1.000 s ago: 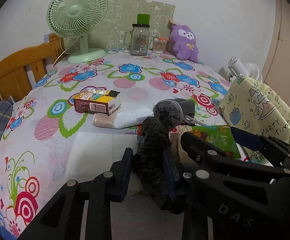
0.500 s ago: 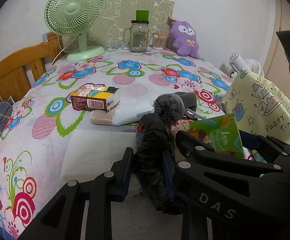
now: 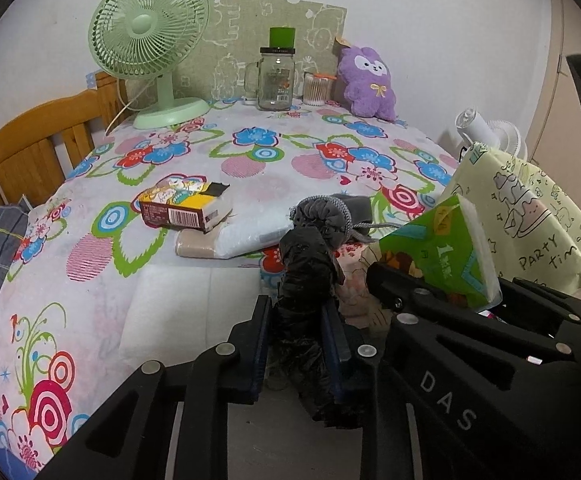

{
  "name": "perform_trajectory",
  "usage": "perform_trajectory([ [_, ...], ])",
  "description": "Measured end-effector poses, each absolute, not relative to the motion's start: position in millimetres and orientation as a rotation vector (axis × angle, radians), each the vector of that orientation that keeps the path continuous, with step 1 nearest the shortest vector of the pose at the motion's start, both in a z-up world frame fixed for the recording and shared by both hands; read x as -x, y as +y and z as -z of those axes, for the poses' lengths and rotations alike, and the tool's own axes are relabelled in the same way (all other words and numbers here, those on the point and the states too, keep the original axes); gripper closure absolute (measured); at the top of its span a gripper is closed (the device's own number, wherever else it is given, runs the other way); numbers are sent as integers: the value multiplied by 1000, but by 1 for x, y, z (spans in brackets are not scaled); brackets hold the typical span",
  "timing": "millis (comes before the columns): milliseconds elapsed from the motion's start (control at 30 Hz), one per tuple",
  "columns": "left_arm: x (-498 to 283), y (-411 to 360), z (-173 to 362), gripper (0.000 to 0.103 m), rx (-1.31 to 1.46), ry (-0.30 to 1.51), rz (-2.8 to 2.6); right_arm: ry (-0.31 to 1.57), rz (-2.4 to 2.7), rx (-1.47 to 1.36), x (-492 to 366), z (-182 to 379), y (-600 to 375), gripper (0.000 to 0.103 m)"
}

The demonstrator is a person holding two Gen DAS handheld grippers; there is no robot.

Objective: Organize soft objects
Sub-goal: 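Grasp the black plastic bundle with the left tool while the right tool grasps the green tissue pack, then carry the black bundle with the left tool while the right tool carries the tissue pack to the yellow box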

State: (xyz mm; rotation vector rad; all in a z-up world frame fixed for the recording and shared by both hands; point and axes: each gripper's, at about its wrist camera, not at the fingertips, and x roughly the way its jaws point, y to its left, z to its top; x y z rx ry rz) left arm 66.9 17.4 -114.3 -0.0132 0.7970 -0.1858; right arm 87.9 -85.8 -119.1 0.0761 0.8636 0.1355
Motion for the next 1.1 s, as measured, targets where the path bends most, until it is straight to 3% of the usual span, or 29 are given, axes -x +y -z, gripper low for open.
perform_trajectory([
  [1100,-58,3,65,80,9,732,161,808,-191,-89,-77,66,-93,64],
])
